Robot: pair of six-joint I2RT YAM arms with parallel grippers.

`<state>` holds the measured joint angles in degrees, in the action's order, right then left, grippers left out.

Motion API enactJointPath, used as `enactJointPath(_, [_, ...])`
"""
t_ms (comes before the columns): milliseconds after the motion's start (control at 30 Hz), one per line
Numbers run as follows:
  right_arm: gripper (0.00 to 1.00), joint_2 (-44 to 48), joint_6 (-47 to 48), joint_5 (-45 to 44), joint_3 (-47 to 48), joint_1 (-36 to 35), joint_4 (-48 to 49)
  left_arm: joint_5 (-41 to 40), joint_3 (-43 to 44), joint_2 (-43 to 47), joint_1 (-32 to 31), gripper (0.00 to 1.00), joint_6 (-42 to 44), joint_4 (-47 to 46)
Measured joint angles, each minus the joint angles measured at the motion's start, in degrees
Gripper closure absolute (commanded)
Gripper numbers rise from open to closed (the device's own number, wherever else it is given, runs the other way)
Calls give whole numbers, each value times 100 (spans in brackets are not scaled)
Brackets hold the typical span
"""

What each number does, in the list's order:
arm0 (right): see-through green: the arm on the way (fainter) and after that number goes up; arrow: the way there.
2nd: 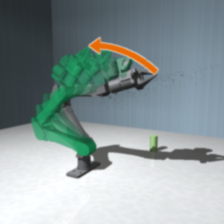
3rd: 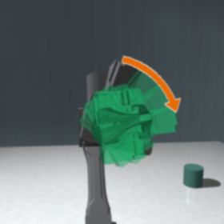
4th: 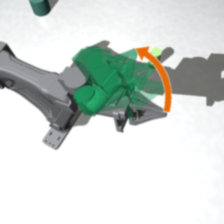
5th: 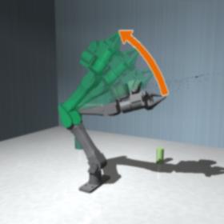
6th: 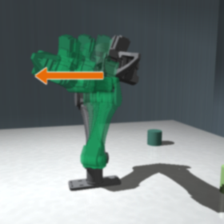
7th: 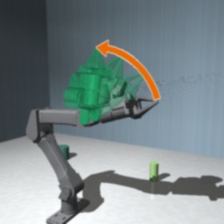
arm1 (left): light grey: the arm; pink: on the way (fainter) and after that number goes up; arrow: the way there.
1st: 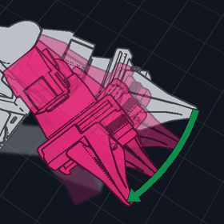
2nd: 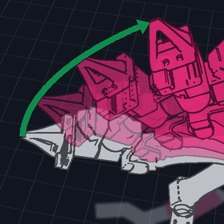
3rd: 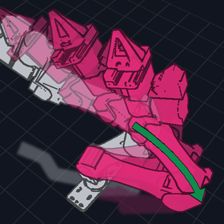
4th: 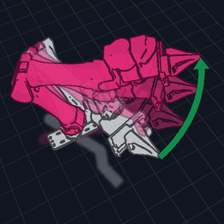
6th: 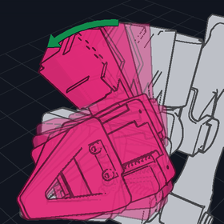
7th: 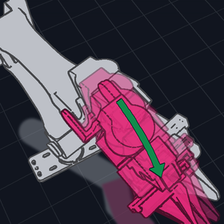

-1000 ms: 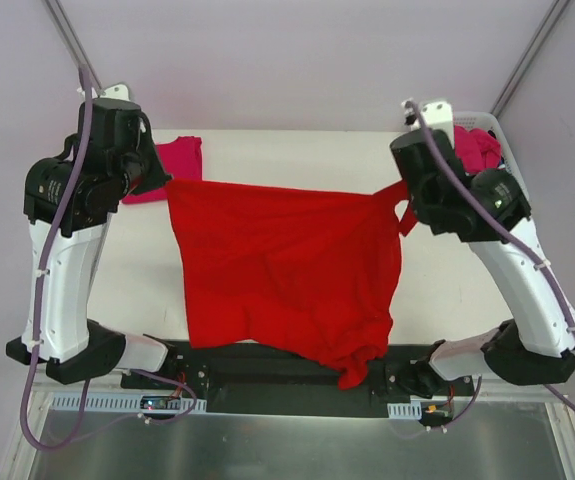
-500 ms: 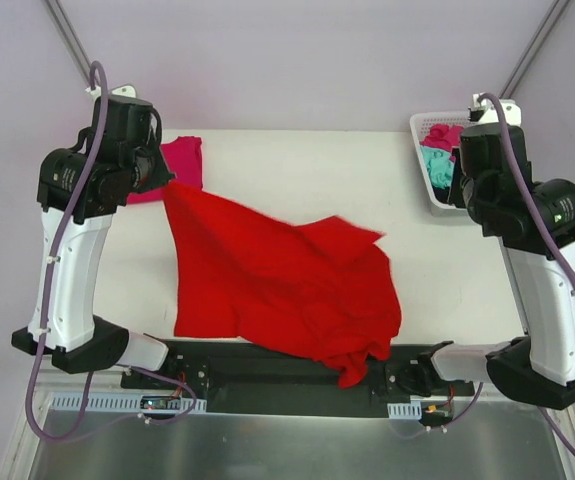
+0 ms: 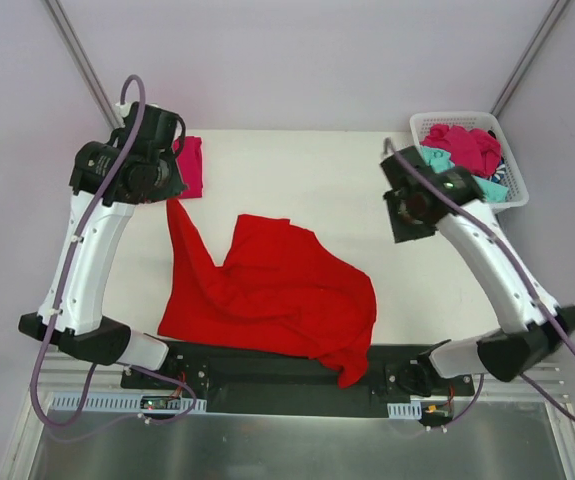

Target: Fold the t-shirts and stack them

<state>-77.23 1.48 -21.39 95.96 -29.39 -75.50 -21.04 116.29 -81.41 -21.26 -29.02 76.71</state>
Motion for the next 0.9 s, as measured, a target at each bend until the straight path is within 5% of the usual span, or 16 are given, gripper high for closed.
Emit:
enactJointPath(200, [53,-1504,17,710,-520,-603,247,15,-839,-39,0,100,-15,-39])
enactJointPath(533, [64,-3279,-179,905,918,-2120,509,13,-1128,-87,72,100,-20,-146])
enactJointPath(667, [72,-3781,-195,1102,1029,-2275,627,-7,-1239,-87,74,100,-26,-210])
enactJointPath(900, [71,-4909,-828,1019,1635,-2225,1056,-28,-1757,-59,74,100,-111,-411])
